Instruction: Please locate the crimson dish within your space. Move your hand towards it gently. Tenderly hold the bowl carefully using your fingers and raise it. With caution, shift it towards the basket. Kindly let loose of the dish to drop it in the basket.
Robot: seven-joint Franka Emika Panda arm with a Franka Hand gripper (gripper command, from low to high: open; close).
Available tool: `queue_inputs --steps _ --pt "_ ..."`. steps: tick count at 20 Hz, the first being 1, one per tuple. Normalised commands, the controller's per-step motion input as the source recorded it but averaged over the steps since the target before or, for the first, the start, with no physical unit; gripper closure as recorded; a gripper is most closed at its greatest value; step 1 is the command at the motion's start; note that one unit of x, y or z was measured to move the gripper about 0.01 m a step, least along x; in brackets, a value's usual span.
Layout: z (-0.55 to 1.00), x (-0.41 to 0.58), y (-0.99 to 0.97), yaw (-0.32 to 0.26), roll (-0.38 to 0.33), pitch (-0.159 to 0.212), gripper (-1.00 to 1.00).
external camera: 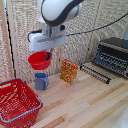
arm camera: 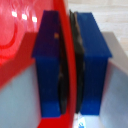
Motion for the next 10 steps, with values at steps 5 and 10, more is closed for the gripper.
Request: queue_inputs --steps 5,10 --pt "0.00 0.063 1.00 0.000 0.000 0.061 1.00" --pt "-0.17 0.150 0.87 0.016 -0.004 0.013 1.00"
